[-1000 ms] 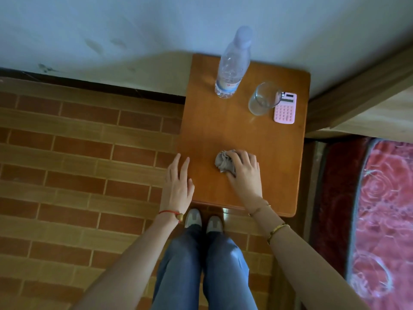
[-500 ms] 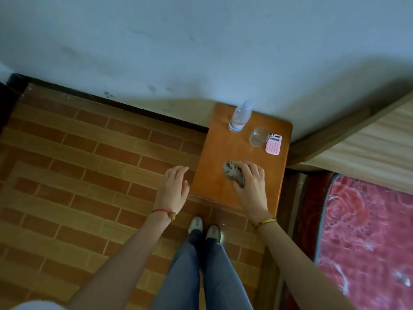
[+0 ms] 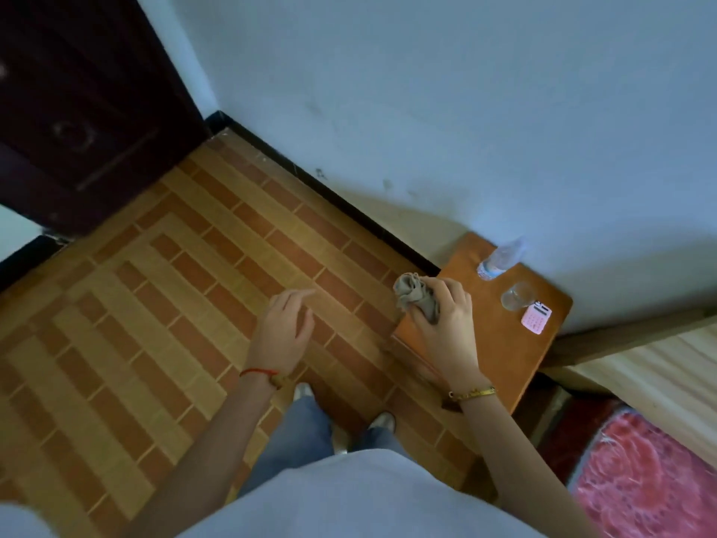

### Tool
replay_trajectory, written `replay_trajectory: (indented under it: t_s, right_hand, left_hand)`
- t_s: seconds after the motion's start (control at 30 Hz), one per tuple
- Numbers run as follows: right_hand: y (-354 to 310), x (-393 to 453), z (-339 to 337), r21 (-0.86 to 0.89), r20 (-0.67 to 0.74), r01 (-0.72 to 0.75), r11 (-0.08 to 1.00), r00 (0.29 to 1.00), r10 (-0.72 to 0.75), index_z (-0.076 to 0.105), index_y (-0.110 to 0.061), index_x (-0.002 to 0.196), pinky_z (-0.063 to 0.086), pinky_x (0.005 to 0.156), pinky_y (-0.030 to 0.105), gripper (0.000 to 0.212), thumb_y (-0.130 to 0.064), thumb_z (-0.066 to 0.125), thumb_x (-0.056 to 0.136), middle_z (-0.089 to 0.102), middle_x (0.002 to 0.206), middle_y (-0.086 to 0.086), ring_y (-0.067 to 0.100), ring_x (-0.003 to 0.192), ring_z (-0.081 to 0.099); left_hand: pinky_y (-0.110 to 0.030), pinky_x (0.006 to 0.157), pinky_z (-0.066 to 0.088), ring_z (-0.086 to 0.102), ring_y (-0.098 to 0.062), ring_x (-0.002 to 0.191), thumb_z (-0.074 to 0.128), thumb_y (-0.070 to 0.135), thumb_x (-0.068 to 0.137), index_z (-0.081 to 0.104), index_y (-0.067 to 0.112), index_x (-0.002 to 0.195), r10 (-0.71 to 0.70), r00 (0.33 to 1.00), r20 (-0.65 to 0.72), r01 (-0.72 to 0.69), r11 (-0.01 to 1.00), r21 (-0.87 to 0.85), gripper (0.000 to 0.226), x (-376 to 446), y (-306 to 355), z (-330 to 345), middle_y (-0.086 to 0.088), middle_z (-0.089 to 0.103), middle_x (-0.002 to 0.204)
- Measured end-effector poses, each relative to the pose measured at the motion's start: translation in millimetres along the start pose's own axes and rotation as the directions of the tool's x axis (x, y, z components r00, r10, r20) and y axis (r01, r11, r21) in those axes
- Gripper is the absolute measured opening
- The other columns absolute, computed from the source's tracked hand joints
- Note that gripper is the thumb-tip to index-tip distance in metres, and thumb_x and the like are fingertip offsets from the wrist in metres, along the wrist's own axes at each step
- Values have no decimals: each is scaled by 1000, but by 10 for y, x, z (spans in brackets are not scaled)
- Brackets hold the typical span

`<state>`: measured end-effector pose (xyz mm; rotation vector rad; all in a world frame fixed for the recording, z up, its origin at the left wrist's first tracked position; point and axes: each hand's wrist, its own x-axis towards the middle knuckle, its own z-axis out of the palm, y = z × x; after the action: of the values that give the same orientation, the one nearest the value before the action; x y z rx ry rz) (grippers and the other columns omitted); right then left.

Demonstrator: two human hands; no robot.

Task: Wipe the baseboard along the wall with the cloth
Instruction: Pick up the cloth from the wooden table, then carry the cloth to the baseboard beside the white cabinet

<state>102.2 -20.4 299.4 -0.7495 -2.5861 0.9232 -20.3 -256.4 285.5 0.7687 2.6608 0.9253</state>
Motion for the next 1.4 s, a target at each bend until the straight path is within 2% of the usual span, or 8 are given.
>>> replay_trajectory:
  t_s: [0.2,0.43,0.57,0.7,0.9,1.0,1.17,1.4]
  right_hand:
    - [-864,132,588,28,136,142,989,980,-144,58,-21,120,39,94,31,38,-30,70,85,51,118,-1,18,109,42]
    - [-2255,110,1747,111,266,264,958,921,-284,55,-21,120,44,91,35,40,-38,68,86,49,117,-2,16,107,41]
    - [-3054,17,2402,230,353,324,918,851,-389,54,-28,118,48,87,33,37,-40,68,85,47,114,-9,12,104,45]
    - [-3694,-23,2987,286,445,399,871,750,-489,55,-27,116,51,84,42,41,-45,69,82,49,112,-8,16,102,49]
    - [-4538,-63,3728,356,536,520,776,567,-626,53,-33,118,48,83,34,37,-47,65,85,48,112,-12,13,100,49]
    - [-4946,-38,4187,404,555,519,753,516,-653,54,-33,115,44,83,28,33,-40,68,86,46,107,-14,10,100,47]
    - [-5813,104,4933,457,554,565,687,423,-717,58,-28,116,38,78,24,35,-36,70,84,52,109,-7,12,98,50]
    - [-7249,245,5946,526,597,602,601,242,-765,58,-21,120,38,83,26,38,-32,69,85,48,112,-6,14,105,45]
  left_hand:
    - [-28,86,45,57,-17,108,47,23,105,59,16,133,-202,971,-131,200,979,-24,32,-519,-699,-684,-1,59,127]
    - [-30,94,43,59,-25,115,50,19,103,63,12,128,-367,887,-279,379,925,-13,29,-1140,-1846,-1611,-7,63,125]
    - [-39,93,49,62,-31,110,49,19,99,65,7,123,-442,820,-364,462,886,-35,30,-1546,-2406,-2135,-11,66,118]
    - [-38,88,49,64,-33,105,56,9,99,66,5,121,-567,694,-444,590,801,-102,24,-1897,-2816,-2473,-14,67,116]
    - [-42,87,51,64,-35,107,55,12,99,65,7,123,-737,482,-474,733,635,-242,26,-2245,-3381,-2806,-13,66,122]
    - [-41,86,51,62,-34,111,54,14,101,64,9,126,-804,386,-452,771,550,-322,28,-2317,-3707,-3013,-11,64,126]
    - [-46,77,53,64,-36,102,53,17,102,65,12,122,-850,257,-459,797,455,-397,25,-2299,-4388,-3507,-12,67,118]
    - [-39,80,52,66,-32,103,53,19,101,67,15,120,-850,21,-527,806,326,-494,24,-2290,-5189,-4409,-9,70,116]
